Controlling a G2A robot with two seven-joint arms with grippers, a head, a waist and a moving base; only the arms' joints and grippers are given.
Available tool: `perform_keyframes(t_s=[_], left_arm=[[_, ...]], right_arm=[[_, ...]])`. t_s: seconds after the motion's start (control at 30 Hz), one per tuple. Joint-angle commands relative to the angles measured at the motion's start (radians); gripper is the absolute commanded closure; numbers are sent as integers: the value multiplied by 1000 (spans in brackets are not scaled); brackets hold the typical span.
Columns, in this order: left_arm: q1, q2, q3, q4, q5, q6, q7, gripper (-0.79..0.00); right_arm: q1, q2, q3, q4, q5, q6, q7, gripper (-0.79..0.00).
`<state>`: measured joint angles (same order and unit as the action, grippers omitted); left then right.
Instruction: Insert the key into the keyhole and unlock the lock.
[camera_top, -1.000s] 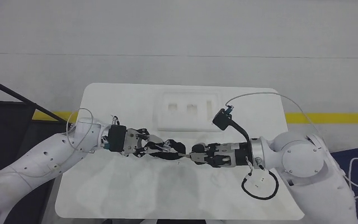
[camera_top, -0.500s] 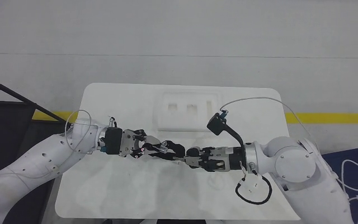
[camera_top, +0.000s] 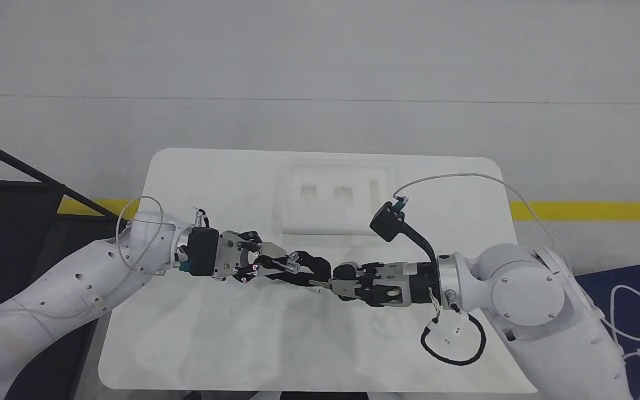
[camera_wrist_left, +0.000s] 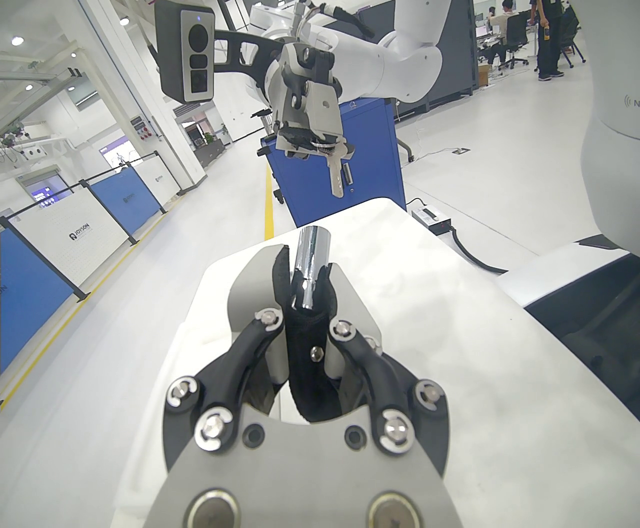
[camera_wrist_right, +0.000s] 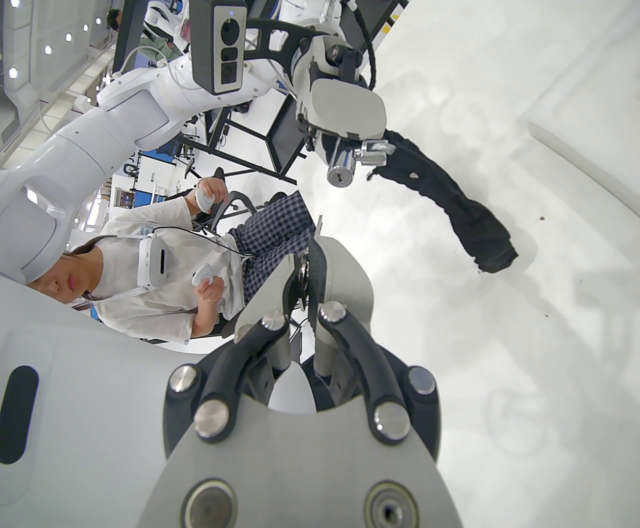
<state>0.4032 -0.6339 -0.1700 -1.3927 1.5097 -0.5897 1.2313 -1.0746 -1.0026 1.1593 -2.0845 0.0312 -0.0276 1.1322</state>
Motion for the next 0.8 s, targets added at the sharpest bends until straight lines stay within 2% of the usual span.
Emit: perform_keyframes(t_s=[0.0,0.77], left_arm=[[0,0,0,0,0,0,0,0],[0,0,0,0,0,0,0,0]], right_arm=[[0,0,0,0,0,0,0,0],[-5,0,-6,-7,-19,-22,-12,0]])
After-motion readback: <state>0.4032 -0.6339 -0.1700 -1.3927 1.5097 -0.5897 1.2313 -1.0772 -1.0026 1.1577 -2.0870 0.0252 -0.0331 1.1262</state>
